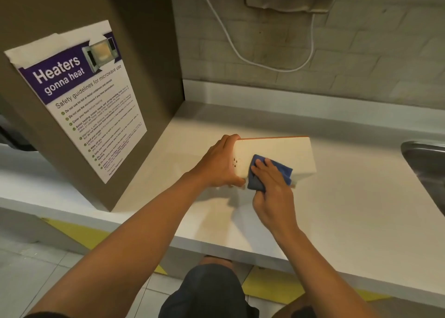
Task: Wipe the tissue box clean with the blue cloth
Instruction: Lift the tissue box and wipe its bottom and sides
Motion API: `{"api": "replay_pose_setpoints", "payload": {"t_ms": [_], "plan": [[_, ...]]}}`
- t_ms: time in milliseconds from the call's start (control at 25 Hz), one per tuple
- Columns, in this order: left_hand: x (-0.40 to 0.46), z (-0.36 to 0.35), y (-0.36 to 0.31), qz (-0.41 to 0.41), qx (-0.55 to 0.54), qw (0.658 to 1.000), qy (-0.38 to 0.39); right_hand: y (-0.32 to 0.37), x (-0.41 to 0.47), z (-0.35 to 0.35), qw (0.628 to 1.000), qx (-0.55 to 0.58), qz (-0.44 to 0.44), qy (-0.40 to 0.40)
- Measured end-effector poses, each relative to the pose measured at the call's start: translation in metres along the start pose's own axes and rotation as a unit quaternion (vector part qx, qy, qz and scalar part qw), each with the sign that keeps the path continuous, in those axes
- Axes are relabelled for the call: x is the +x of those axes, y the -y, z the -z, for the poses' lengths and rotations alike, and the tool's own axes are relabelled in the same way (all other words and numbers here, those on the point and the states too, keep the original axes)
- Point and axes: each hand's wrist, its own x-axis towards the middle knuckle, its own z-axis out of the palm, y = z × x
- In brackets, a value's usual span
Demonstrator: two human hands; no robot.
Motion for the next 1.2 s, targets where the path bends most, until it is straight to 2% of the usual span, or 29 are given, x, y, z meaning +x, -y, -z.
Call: {"api": "replay_pose_setpoints", "payload": {"t_ms": [80,160,280,360,520,600,720,960,1040,1200], "plan": [[0.003,0.001,0.001,0.002,0.000,1.000,0.006,-0.005,-0.017,0.002,1.000,-0.015,0.024,0.012],[0.003,0.001,0.001,0.006,0.001,1.000,0.011,-0.018,-0.019,0.018,0.999,-0.024,0.027,-0.010],[0.004,-0.004,-0.002,0.012,-0.011,1.000,0.005,-0.027,0.012,0.026,0.997,-0.024,-0.028,-0.067],[0.003,-0.006,-0.005,0.013,-0.015,1.000,0.000,-0.008,0.023,0.014,0.998,-0.012,-0.028,-0.048],[0.003,-0.005,-0.002,-0.005,-0.037,0.999,0.005,0.007,0.001,-0.001,0.997,-0.041,0.054,0.022],[0.002,-0.006,-0.001,-0.005,-0.033,0.999,0.003,0.000,0.005,0.011,0.998,-0.037,0.044,0.001],[0.003,-0.008,-0.002,0.015,-0.033,0.999,-0.001,-0.001,0.035,0.016,0.999,-0.029,-0.028,-0.037],[0.004,-0.009,0.006,-0.019,-0.026,0.999,0.000,0.032,0.026,-0.015,0.998,-0.042,0.044,0.022],[0.002,-0.007,0.003,-0.010,-0.021,1.000,-0.006,0.020,0.017,-0.004,0.997,-0.053,0.057,0.004],[0.000,-0.009,-0.003,-0.012,-0.010,1.000,-0.017,0.005,0.044,0.007,0.998,-0.035,0.014,-0.040]]}}
